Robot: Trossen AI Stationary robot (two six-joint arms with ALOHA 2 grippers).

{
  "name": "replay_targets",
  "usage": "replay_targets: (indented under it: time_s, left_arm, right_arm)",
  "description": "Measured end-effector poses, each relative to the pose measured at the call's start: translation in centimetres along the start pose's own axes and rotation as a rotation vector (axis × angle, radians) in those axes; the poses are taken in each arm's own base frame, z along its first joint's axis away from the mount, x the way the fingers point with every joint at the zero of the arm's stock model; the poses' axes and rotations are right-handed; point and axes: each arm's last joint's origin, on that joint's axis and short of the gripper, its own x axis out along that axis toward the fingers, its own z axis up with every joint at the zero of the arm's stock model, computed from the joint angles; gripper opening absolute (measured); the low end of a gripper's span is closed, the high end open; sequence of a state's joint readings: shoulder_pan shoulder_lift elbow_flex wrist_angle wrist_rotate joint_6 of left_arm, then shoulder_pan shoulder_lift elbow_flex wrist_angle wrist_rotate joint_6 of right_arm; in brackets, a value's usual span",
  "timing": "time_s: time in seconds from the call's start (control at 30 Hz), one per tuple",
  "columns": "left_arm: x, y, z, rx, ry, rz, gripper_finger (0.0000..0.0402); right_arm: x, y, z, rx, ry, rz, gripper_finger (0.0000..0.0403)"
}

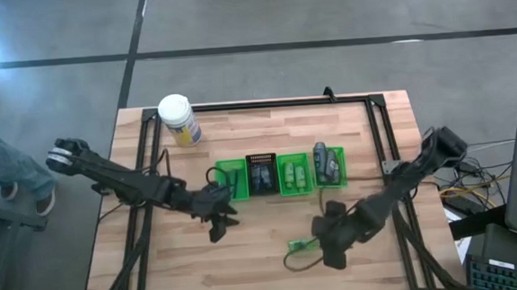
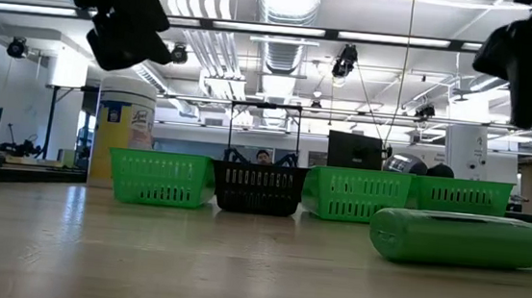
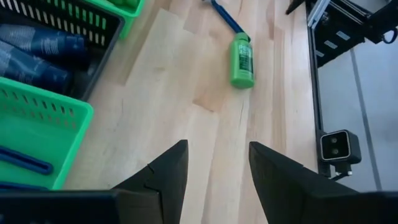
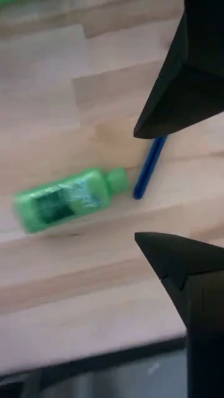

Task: Pick & Place Travel size toiletries
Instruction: Put the green shampoo into the middle green basket

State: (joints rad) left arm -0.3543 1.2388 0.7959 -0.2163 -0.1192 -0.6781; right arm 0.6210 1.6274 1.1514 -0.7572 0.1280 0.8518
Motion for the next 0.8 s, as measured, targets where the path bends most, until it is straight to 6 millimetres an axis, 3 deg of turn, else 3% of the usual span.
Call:
replay_targets:
  time_s: [0.27,0.53,0.67,0.8]
  left_arm:
    - [-0.1,-0.4,-0.3,-0.013,0.007,-0.01,0.0174]
    - [-0.1,-0.4,-0.3,-0.023,-0.015,0.015,0.0174]
    - [-0.1,-0.4,-0.2,-0.027,-0.02,0.012,0.0174]
    - [-0.1,-0.4,-0.2,-0.043,-0.023,0.014,0.0174]
  right_arm:
    - [2.9,2.0,1.4,-0.237,0.085,-0.084,0.0305]
    - [6.7,2.2,1.8,-0.226,0.159,-0.121,0.0335]
    - [8.3,1.8,2.4,-0.196,0.161,-0.127,0.0334]
    - [9.6,1.4,3.4,-0.158,0.175,-0.06,0.0302]
